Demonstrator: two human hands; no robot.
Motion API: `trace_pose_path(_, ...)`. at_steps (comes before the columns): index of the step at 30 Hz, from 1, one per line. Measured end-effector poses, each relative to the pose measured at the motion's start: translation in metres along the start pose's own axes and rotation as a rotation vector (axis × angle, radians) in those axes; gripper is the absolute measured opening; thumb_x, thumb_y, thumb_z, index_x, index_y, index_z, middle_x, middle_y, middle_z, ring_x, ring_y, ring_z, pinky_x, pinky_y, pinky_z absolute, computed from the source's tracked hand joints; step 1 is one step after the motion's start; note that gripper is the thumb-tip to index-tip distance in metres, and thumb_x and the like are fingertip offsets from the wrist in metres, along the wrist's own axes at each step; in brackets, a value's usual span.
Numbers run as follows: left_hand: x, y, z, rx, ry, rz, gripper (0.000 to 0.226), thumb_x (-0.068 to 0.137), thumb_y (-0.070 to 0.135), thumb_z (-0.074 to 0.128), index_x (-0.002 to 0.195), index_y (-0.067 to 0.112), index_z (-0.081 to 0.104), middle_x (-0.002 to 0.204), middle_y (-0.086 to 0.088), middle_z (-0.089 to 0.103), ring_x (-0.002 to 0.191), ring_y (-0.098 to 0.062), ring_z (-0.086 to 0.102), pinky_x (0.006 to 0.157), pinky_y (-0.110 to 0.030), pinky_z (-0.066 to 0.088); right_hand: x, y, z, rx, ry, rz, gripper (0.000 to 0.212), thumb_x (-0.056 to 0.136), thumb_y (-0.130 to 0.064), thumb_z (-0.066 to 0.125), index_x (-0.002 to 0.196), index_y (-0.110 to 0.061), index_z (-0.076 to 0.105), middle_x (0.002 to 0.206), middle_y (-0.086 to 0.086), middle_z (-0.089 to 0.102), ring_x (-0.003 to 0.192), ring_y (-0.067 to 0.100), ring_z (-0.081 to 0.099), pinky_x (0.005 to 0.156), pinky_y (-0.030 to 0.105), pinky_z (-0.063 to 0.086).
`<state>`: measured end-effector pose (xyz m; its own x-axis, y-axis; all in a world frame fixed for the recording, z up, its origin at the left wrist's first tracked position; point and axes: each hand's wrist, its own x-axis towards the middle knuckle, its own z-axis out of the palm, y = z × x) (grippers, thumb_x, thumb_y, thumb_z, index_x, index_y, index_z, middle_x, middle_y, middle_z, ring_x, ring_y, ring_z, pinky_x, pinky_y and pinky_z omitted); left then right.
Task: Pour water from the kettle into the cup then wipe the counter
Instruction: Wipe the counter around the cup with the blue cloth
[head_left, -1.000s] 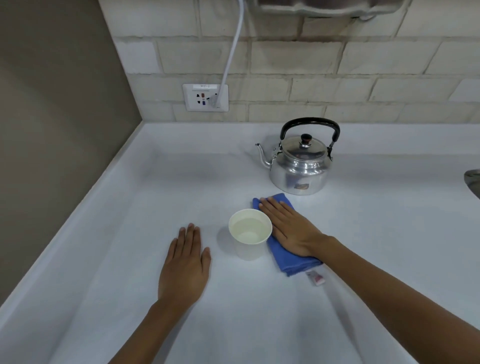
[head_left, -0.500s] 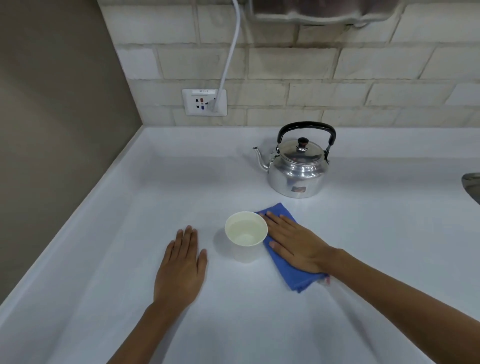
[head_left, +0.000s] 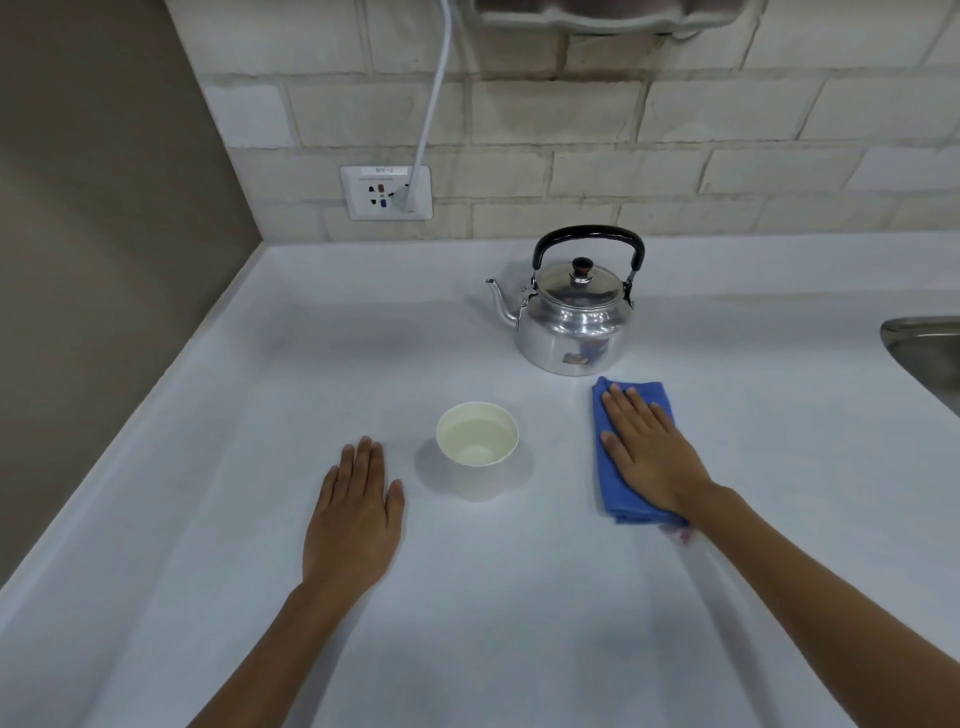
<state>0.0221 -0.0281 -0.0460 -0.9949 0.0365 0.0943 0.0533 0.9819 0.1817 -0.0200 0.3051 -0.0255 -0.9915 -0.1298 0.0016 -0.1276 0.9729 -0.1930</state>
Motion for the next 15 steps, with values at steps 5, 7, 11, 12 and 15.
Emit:
trace_pose_path(5,0.0,-0.002,0.001,0.001,0.018,0.017,0.055,0.1,0.032,0.02,0.145,0.005,0.002,0.157,-0.008,0.004,0.144,-0.021,0.001,0.116,-0.032,0.001,-0.065,-0.046,0.02,0.001,0.039,-0.197,0.056,0.096,-0.044,0.011,0.143,-0.024,-0.01,0.151,-0.012,-0.013,0.139,0.005,-0.018,0.113,0.024,-0.015)
trace_pose_path(7,0.0,-0.004,0.002,0.0,0.026,0.022,0.055,0.099,0.032,0.019,0.145,0.006,0.002,0.157,-0.008,0.005,0.144,-0.021,0.001,0.115,-0.031,0.0,-0.076,-0.043,0.018,0.029,0.004,-0.253,0.057,0.092,-0.05,0.004,0.143,-0.028,-0.011,0.15,-0.016,-0.014,0.138,0.0,-0.017,0.113,0.022,-0.014)
trace_pose_path(11,0.0,-0.005,0.001,-0.01,0.018,0.027,0.055,0.099,0.032,0.019,0.145,0.006,0.002,0.157,-0.008,0.005,0.144,-0.02,0.002,0.115,-0.031,0.0,-0.05,0.001,0.001,0.039,0.057,-0.107,0.055,0.098,-0.034,0.03,0.144,-0.019,0.005,0.155,-0.003,0.005,0.143,0.012,0.002,0.115,0.026,-0.002)
trace_pose_path(12,0.0,-0.005,0.001,-0.014,0.014,0.021,0.055,0.099,0.032,0.019,0.145,0.006,0.001,0.157,-0.008,0.004,0.144,-0.02,0.001,0.116,-0.031,0.0,-0.04,0.013,-0.003,0.046,0.06,-0.024,0.055,0.098,-0.031,0.032,0.145,-0.017,0.007,0.155,0.001,0.007,0.143,0.014,0.003,0.116,0.029,-0.001)
trace_pose_path(15,0.0,-0.003,0.001,-0.009,0.008,0.008,0.055,0.099,0.033,0.018,0.145,0.007,0.001,0.157,-0.007,0.003,0.144,-0.02,0.0,0.116,-0.032,0.0,-0.021,0.027,-0.006,0.031,0.029,0.122,0.054,0.099,-0.034,0.025,0.145,-0.016,0.002,0.157,0.002,0.004,0.143,0.013,-0.001,0.118,0.034,0.0)
